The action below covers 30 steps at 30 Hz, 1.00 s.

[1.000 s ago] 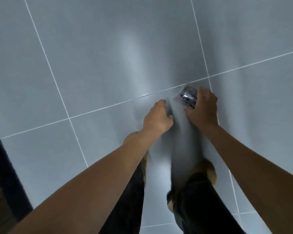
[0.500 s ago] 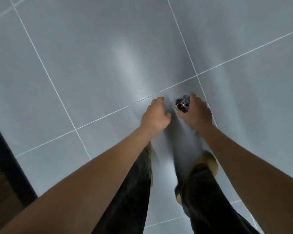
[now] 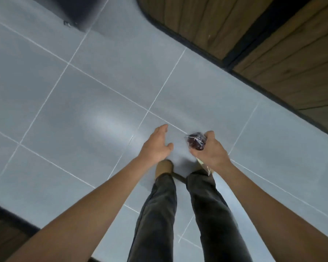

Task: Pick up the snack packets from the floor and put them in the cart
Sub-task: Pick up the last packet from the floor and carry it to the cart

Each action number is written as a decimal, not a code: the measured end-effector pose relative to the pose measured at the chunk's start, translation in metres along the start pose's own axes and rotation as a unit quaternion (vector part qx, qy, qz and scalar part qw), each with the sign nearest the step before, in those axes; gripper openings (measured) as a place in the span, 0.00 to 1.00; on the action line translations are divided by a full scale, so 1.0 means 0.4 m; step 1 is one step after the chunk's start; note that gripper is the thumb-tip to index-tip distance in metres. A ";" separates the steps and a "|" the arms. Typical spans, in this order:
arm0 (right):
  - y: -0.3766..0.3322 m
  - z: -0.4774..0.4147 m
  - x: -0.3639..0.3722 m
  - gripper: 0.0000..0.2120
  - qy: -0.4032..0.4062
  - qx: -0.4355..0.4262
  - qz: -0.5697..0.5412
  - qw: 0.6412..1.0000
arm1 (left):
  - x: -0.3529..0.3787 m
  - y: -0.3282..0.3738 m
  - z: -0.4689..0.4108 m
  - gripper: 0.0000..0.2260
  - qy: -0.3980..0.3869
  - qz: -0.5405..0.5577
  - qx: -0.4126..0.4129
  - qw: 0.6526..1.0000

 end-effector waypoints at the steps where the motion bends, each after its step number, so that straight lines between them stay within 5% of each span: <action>1: 0.038 0.054 -0.034 0.26 0.007 0.017 -0.027 0.999 | 0.011 0.051 0.027 0.29 -0.018 -0.017 0.012 1.000; 13: 0.554 0.555 -0.342 0.22 0.155 0.151 -0.264 0.940 | 0.481 0.632 0.320 0.35 -0.246 -0.204 0.186 0.929; 18: 0.852 0.746 -0.365 0.26 0.179 0.202 -0.428 0.863 | 0.837 0.768 0.510 0.40 -0.350 -0.280 0.235 0.863; 24: 1.235 0.936 -0.362 0.22 0.171 0.196 -0.494 0.830 | 1.290 0.881 0.717 0.48 -0.419 -0.357 0.306 0.777; 30: 1.583 1.121 -0.376 0.13 0.181 0.158 -0.546 0.803 | 1.695 0.957 0.879 0.45 -0.480 -0.300 0.265 0.780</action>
Point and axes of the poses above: each hand's wrist, its own z-axis away from the middle knuckle, its own x-axis out of the palm, y = z × x, the point moved 8 cm from there along -z, towards the middle knuckle, and after that the axes turned 14 degrees about z, right-handed, at the moved point
